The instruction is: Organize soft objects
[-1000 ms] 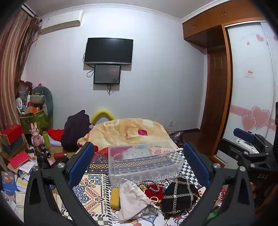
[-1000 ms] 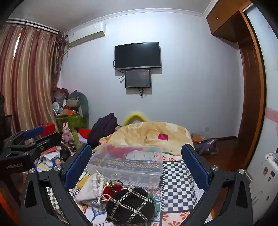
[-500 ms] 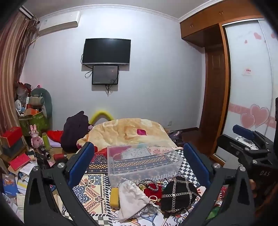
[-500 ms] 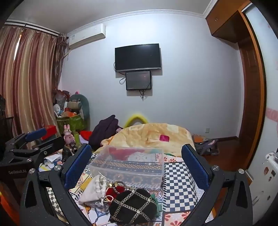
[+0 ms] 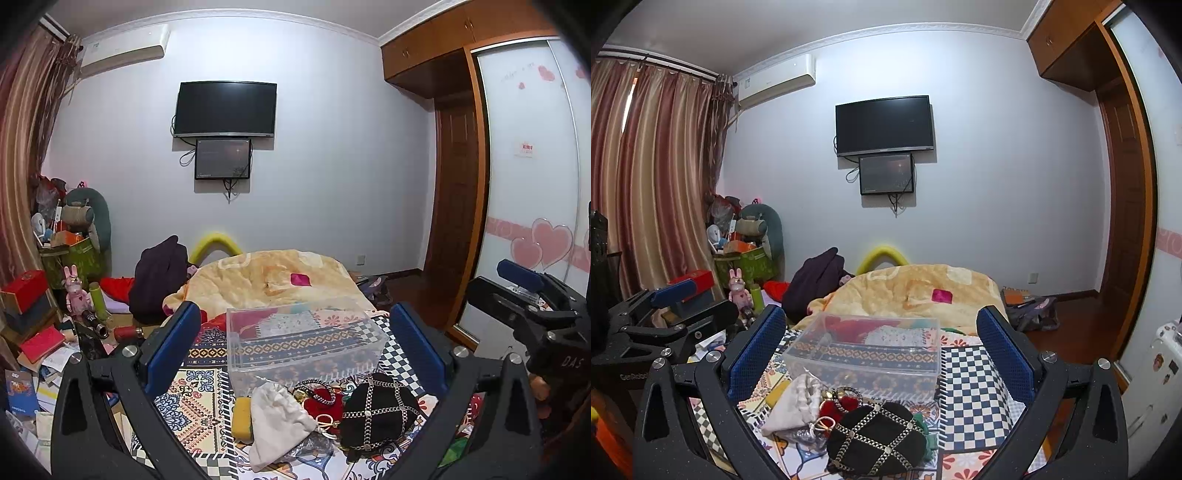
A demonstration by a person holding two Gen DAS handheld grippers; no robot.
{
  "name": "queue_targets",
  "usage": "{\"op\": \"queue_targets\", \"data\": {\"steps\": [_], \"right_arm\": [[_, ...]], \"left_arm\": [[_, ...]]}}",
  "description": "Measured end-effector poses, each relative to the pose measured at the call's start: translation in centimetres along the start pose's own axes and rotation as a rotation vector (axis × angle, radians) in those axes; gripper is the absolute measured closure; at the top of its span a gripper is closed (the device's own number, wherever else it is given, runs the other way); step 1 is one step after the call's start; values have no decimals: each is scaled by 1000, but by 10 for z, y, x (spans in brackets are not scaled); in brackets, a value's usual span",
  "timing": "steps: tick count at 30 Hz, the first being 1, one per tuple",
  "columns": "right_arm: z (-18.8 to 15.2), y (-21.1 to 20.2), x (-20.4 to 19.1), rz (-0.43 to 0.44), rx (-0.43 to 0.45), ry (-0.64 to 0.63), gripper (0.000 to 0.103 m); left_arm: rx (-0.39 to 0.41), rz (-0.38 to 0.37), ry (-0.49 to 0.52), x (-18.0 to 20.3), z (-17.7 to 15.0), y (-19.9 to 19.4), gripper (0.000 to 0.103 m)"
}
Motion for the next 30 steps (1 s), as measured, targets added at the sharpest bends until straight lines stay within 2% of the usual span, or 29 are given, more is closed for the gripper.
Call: {"op": "queue_targets", "data": {"steps": [30], "right_arm": [[4, -3, -3, 10, 18, -4, 0]], "left_arm": [[20, 1, -7, 2, 5, -4, 0]]}}
Point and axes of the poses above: each gripper's, at about its wrist camera, not at the fingertips, and y roughly the way its jaws point, x to its right, z to its top, the point moved 8 cm from there along y, roughly the way its jaws point, and after that the axes turned 15 degrees about z, right-handed, at the moved point
